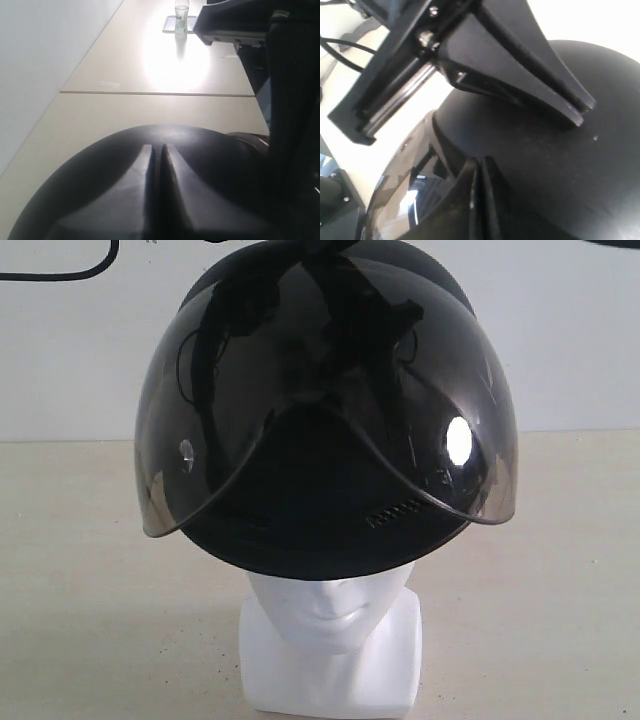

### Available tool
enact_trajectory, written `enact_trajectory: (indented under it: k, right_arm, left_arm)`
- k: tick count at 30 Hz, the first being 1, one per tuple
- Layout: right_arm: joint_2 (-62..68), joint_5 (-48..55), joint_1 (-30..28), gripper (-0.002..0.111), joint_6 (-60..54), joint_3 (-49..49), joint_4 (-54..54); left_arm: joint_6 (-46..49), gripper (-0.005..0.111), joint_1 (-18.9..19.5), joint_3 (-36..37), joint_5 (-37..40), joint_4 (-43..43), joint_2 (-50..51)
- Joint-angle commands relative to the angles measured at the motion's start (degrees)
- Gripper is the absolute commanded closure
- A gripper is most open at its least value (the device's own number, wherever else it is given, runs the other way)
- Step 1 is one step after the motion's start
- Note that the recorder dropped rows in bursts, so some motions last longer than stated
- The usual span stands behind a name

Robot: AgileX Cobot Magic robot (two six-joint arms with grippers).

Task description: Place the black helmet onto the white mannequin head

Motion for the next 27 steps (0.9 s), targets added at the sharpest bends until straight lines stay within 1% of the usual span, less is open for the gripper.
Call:
enact_trajectory:
  k: [1,12,18,24,27]
  right_arm:
    - [-0.09,1.84,3.43,0.109,2.71,0.16,-4.27]
    - [0.22,1.84,3.86,0.109,3.74,0.16,-10.10]
    - [0.73,1.84,3.86,0.109,3.83,0.44,-8.17]
    - [0.73,1.84,3.86,0.109,5.43,6.52,-6.96]
    - [0.53,1.84,4.00,0.109,5.43,8.03,-6.70]
  left_arm:
    - [-0.72,0.102,0.16,0.66,0.31,1.93,-0.06]
    - [-0.81,0.102,0.16,0.66,0.31,2.05,-0.06]
    - [-0.79,0.102,0.16,0.66,0.31,2.16,-0.06]
    - [-0.79,0.102,0.16,0.66,0.31,3.01,-0.06]
    - [-0.79,0.102,0.16,0.66,0.31,3.01,0.06]
